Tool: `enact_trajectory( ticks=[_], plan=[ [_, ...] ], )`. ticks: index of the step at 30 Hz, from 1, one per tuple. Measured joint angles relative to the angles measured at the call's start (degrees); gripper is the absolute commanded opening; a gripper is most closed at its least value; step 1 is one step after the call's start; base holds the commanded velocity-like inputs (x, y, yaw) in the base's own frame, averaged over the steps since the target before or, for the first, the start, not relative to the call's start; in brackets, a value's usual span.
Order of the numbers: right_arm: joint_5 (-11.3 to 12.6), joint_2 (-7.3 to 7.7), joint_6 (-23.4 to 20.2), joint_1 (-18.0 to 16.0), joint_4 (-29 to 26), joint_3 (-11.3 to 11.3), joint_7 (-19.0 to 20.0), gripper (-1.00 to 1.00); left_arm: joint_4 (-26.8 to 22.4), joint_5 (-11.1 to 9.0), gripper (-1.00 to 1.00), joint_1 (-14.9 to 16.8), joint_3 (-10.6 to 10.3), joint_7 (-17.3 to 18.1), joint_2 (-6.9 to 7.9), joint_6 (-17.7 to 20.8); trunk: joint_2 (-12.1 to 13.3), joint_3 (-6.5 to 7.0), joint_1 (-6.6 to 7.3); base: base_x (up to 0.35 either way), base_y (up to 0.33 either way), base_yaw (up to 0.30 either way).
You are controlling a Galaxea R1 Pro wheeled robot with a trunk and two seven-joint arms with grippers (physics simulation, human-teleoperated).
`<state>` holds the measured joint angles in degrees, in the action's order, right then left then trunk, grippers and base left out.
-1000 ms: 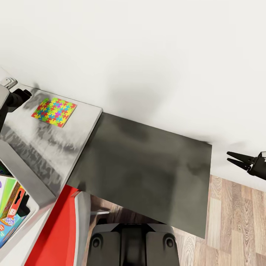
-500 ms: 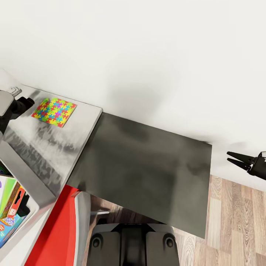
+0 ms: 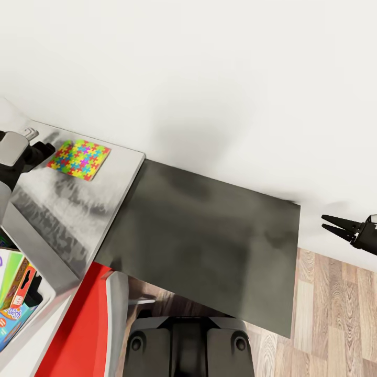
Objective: Put all the toys in the child's room - the three board games (two on the bed and one on the table), the two jigsaw puzzles on the table, and the tennis ball on the table - inside the toy box on the table in the child's room.
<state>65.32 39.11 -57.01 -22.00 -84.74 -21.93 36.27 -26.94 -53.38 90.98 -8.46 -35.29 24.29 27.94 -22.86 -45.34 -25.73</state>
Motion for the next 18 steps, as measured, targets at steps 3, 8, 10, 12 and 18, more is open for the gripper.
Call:
enact_trajectory(
  ticks=[3,8,10,12,18],
  plan=[
    [0.0,0.0,0.0,0.0,0.0,0.0,0.0,1.0,0.1,0.1,1.0,0.0,0.0,0.0,-0.08,0.0,0.0,0.0,0.0,0.0,0.0,-0.06],
    [0.0,0.0,0.0,0.0,0.0,0.0,0.0,1.0,0.7,0.2,1.0,0.0,-0.1,0.0,-0.27,0.0,0.0,0.0,0.0,0.0,0.0,-0.178],
    [0.0,0.0,0.0,0.0,0.0,0.0,0.0,1.0,1.2,0.3,1.0,0.0,-0.1,0.1,-0.33,0.0,0.0,0.0,0.0,0.0,0.0,-0.162],
    [0.0,0.0,0.0,0.0,0.0,0.0,0.0,1.0,1.3,1.0,1.0,0.0,-0.1,0.0,-0.33,0.2,0.0,0.0,0.02,0.0,0.0,-0.104],
    [0.0,0.0,0.0,0.0,0.0,0.0,0.0,1.0,1.4,0.7,1.0,0.0,-0.1,-0.1,-0.42,0.0,0.0,0.0,0.06,0.0,0.0,-0.049]
  ],
)
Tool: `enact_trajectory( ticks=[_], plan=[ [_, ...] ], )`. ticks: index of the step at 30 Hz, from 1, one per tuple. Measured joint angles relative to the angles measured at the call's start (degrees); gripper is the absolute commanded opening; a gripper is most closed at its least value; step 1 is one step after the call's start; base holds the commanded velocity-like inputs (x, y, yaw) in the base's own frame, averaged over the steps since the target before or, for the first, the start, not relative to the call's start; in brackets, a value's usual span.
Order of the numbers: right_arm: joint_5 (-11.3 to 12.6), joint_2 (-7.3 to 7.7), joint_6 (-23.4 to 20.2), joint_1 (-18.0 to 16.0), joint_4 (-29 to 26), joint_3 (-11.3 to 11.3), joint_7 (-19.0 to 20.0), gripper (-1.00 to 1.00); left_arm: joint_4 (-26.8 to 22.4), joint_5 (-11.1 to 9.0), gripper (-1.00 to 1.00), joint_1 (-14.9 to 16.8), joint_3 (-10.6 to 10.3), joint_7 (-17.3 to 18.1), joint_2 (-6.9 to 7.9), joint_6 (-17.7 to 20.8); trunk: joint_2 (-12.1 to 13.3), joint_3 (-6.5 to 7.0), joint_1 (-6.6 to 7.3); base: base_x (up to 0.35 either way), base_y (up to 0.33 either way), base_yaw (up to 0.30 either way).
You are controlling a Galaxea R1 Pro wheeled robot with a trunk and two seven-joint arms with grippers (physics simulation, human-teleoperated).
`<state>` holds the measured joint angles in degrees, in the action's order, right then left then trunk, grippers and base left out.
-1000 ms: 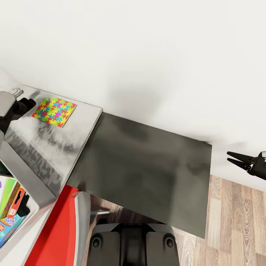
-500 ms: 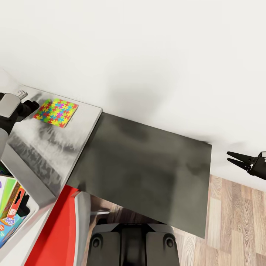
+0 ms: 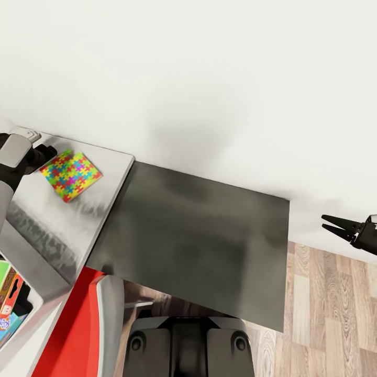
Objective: Put all the toys in the child's room - the three board games (two on the bed and one on the table), the two jigsaw puzzles on the table, and the tennis ball on the table - inside the toy box on the table in the child's room.
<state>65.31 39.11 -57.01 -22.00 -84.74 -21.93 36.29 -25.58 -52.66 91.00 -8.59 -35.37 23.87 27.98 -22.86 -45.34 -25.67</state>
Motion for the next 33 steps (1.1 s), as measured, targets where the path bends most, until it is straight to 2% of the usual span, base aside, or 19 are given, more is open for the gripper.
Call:
enact_trajectory(
  ticks=[22,26,33],
  plan=[
    [0.0,0.0,0.0,0.0,0.0,0.0,0.0,1.0,0.0,-0.1,1.0,0.0,0.0,0.0,-0.08,-0.1,0.0,0.0,0.0,-0.002,-0.001,-0.006],
    [0.0,0.0,0.0,0.0,0.0,0.0,0.0,1.0,-0.3,-1.3,1.0,0.0,0.1,0.1,-0.1,-0.4,0.0,0.0,-0.08,-0.117,-0.083,0.0],
    [0.0,0.0,0.0,0.0,0.0,0.0,0.0,1.0,-0.3,-1.1,1.0,0.0,0.1,0.1,-0.09,-0.4,0.0,0.0,-0.09,-0.206,-0.142,0.0]
  ],
)
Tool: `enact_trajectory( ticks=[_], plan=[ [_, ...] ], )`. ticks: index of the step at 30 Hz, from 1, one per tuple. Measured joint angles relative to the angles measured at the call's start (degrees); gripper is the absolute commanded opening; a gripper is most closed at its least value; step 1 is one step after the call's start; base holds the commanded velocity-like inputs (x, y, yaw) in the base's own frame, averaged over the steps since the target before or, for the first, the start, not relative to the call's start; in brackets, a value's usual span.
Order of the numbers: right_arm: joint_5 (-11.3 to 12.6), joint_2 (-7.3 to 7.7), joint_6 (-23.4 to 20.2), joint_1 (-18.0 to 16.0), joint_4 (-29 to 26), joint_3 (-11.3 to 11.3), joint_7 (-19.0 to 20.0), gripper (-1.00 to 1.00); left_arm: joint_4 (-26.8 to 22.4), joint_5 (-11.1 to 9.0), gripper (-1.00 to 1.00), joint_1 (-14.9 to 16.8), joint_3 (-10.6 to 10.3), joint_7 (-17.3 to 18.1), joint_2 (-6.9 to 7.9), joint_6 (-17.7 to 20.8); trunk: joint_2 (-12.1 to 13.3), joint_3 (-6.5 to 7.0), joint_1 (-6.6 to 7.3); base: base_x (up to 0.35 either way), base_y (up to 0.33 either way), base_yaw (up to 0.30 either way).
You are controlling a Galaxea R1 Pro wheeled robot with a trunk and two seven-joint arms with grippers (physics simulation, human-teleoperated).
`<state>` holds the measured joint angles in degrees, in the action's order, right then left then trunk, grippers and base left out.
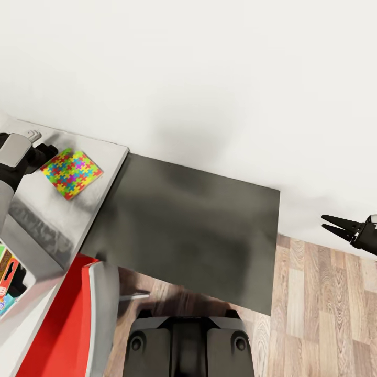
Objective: Put all the toys in the child's room - the three board games (two on the bed and one on the table), the two jigsaw puzzles on the table, and the tennis ball on the table - inside the toy box on the table in the child's room.
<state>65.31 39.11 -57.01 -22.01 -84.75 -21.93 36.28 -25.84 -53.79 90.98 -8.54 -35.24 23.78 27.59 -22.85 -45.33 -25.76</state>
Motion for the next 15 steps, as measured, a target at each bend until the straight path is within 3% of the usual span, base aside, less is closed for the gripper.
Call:
enact_trajectory(
  ticks=[6,15],
  plan=[
    [0.0,0.0,0.0,0.0,0.0,0.0,0.0,1.0,0.0,-0.2,1.0,0.0,0.0,0.0,-0.02,-0.1,0.0,0.0,0.01,-0.112,-0.076,0.0],
    [0.0,0.0,0.0,0.0,0.0,0.0,0.0,1.0,-0.1,-0.3,1.0,0.0,-0.1,0.0,-0.02,0.0,0.0,0.0,0.02,-0.023,-0.016,0.0]
  ],
)
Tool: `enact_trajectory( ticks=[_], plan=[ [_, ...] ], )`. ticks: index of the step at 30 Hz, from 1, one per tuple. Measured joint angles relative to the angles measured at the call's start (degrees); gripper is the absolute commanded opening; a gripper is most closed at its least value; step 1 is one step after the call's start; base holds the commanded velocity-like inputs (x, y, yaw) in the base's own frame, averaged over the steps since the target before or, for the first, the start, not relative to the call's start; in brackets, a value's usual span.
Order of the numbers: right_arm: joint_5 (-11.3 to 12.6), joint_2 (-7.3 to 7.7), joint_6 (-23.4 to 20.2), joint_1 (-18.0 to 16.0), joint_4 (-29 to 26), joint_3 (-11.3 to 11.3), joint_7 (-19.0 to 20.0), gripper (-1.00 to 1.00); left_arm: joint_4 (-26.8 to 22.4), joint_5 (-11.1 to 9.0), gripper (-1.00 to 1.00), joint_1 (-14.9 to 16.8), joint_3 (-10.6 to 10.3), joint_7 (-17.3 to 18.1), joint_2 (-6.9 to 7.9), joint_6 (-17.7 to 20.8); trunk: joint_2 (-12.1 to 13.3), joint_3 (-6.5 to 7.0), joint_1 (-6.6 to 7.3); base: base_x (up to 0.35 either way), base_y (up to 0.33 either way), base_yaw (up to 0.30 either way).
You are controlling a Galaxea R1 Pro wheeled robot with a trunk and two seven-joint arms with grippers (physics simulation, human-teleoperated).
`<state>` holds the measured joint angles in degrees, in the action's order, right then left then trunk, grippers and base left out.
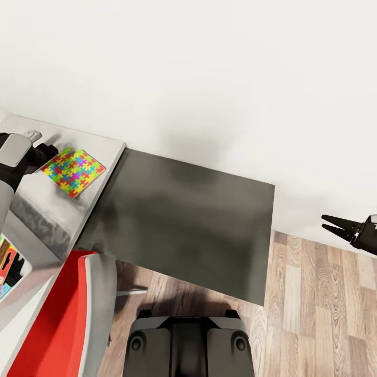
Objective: Put all the toys in the child's room - the three board games (two on the bed and one on the table), the two jigsaw puzzles on the table, and the tennis ball on the table - inside the toy box on the table in the child's room.
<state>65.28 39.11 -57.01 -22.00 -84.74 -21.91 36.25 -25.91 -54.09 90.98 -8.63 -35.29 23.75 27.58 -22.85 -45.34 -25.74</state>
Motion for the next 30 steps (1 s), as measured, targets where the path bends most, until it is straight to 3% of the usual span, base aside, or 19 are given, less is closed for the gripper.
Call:
enact_trajectory(
  ticks=[10,30],
  plan=[
    [0.0,0.0,0.0,0.0,0.0,0.0,0.0,1.0,-0.4,-0.9,1.0,-0.1,-0.2,0.0,-0.03,0.0,0.0,-0.01,-0.02,-0.042,-0.051,0.0],
    [-0.1,0.01,0.0,0.0,0.0,0.0,0.0,1.0,-2.1,-0.9,1.0,-0.1,0.0,0.0,-1.22,0.1,0.0,-0.01,-0.01,-0.06,-0.082,0.0]
  ],
)
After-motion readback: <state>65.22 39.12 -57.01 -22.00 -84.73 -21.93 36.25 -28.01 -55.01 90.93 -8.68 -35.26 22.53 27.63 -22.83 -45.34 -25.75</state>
